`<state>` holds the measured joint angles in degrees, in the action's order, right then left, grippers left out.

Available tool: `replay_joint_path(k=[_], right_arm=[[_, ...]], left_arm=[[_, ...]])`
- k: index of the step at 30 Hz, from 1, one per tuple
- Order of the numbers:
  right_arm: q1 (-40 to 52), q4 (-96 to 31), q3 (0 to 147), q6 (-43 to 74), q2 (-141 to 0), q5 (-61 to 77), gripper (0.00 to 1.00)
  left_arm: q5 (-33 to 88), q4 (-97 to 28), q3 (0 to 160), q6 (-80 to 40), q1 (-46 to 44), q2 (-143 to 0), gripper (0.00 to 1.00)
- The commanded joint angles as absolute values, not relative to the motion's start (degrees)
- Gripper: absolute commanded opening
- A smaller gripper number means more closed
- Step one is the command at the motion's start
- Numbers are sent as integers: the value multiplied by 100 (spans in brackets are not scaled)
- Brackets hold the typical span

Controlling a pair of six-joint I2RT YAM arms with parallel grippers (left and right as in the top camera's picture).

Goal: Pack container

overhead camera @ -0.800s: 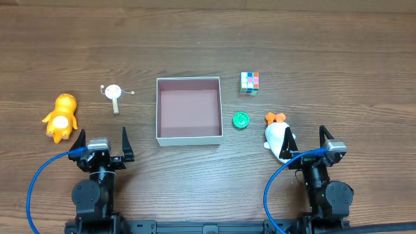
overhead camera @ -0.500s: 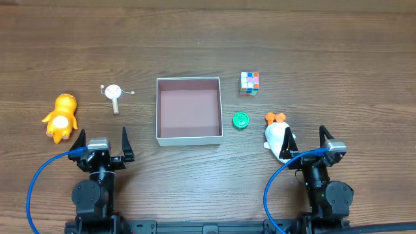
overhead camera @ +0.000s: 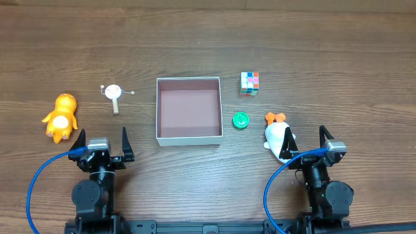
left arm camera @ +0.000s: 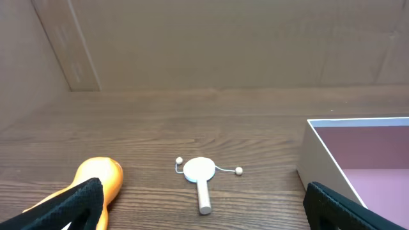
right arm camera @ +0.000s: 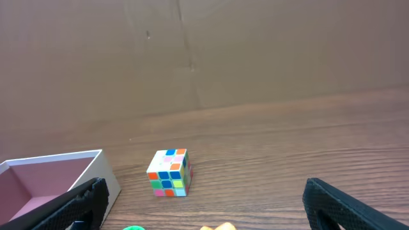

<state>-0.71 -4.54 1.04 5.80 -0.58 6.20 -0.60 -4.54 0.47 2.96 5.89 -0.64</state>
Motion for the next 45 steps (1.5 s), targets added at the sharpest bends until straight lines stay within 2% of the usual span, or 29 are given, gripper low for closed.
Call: replay_joint_path(k=[1,32,38,41,45], right_arm=[[-60,-419,45,596,-16,652,100],[-60,-399,45,600,-16,725,100],[-60,-75,47,902,-16,2641,100],[-60,561,80,947,-16,3673,100],[-60,395,683,1092,-16,3645,100]], left_arm=[[23,-445,27,259,598,-27,100],[23,-445,27,259,598,-27,100],[23,-445,27,259,598,-27,100],[23,-445,27,259,598,-27,100],[23,-445,27,259,598,-27,100]])
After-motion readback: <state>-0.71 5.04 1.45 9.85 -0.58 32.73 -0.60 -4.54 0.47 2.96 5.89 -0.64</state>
